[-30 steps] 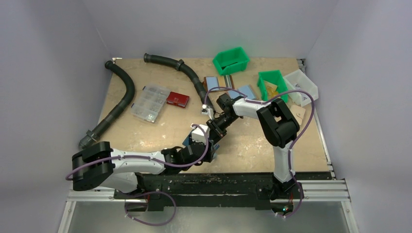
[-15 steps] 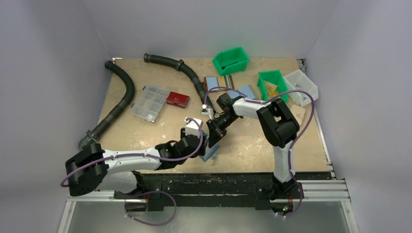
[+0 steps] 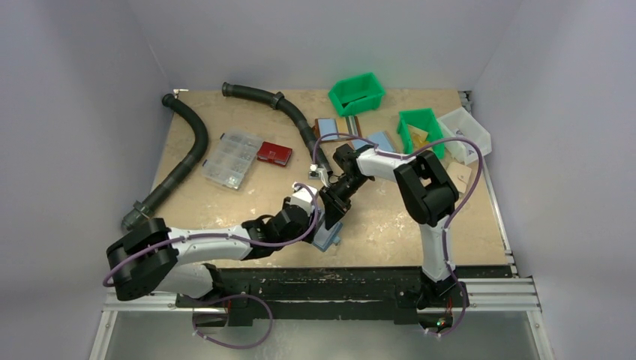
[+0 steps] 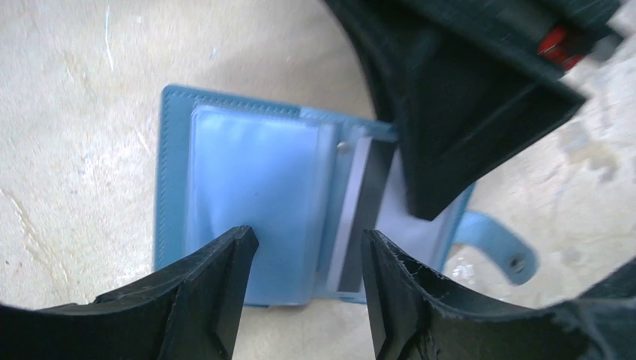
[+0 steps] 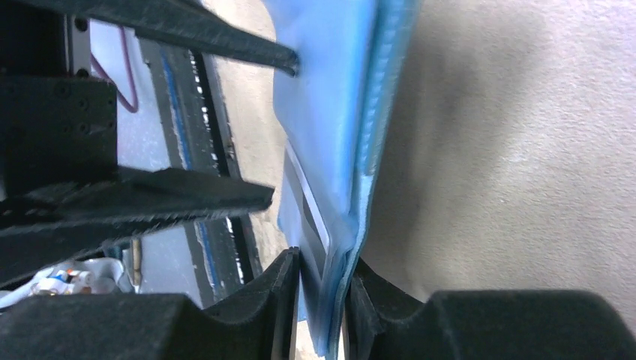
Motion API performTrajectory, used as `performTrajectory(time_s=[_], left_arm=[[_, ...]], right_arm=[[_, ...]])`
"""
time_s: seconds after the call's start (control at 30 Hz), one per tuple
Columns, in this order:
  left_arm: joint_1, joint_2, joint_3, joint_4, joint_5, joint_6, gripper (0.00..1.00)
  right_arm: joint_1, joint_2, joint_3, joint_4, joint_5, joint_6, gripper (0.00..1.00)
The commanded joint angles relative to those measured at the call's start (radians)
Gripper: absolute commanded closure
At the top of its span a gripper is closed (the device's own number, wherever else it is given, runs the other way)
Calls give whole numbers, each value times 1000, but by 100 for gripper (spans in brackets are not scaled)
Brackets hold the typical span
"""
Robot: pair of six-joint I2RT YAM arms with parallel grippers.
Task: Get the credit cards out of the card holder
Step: Open the card holder at the center of the board, then remove the credit card from the card holder.
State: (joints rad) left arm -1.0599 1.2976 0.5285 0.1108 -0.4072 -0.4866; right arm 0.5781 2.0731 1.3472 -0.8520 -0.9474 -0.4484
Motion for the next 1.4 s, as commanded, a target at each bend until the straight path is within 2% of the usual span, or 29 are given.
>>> performTrajectory(time_s=[0.0,0.03,0.2,0.5,0.73,0.93,1.23,1.37], left_arm=[[22,53,-55,55,8,-1,42],[27,64,-70,62,-3,-22,43],[63,104,-124,94,-9,-132,64],[78,95,-206,113,-22,-317,79],[81,85,-318,219,10,-579,91],[81,120,-381,335,39,-773,94],[80,155,-407,487,83,-864,95],[79,152,-415,531,97,-889,95]], right_arm=[[9,13,14,-4,79,-38,65],[10,15,11,4,92,-30,63],[10,9,2,20,119,-12,49],[-11,10,-3,-5,23,-6,28],[-45,20,-39,54,-31,72,25],[-113,29,-87,135,-52,169,26],[-122,39,-120,207,-113,221,31],[-122,33,-142,268,-120,270,37]])
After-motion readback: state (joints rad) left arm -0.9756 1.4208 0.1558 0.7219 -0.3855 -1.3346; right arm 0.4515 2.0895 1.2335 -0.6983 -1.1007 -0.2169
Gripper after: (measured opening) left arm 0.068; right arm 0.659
